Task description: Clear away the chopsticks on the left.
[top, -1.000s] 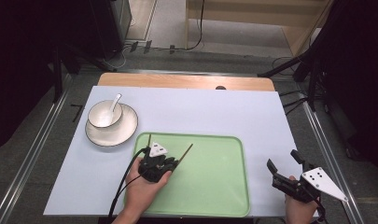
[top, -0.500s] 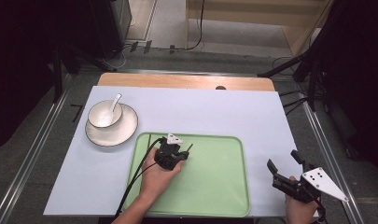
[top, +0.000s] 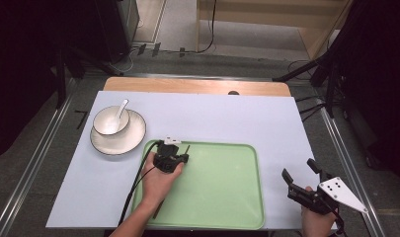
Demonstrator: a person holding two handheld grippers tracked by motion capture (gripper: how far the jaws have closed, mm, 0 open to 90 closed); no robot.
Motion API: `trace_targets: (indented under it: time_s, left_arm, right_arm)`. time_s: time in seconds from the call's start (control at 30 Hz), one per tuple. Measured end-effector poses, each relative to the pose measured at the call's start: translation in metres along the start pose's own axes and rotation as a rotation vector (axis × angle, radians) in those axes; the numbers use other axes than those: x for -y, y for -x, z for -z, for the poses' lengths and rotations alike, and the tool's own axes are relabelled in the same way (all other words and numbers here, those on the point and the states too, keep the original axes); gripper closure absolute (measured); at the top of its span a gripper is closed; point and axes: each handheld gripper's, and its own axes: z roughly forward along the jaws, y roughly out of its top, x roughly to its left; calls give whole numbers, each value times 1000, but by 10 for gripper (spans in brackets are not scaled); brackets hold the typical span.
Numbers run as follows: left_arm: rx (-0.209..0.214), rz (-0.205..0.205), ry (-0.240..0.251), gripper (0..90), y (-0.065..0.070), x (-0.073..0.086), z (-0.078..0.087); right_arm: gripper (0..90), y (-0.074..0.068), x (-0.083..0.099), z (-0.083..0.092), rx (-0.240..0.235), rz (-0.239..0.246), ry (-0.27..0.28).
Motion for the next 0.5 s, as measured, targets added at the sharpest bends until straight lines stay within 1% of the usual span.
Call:
trace_targets:
  time_s: [0.1, 0.2, 0.23, 0.33, 0.4, 0.5]
  left_arm:
    - [-21, 25, 4, 900, -9, 1, 5]
    - [-42, 36, 7, 900, -17, 2, 9]
    - [-55, 38, 8, 900, -19, 3, 11]
    - [-71, 47, 13, 900, -24, 6, 15]
    - [-75, 48, 17, 900, -27, 8, 17]
    - [-83, 61, 22, 900, -30, 9, 20]
  right_arm:
    - [130, 0, 0, -1, -2, 0, 0]
    - [130, -1, 0, -1, -1, 1, -3]
    - [130, -1, 0, -1, -1, 1, -3]
    - [130, -1, 0, -1, -1, 1, -3]
    - [130, -1, 0, -1, -1, 1, -2]
    - [130, -1, 0, -1, -2, 0, -5]
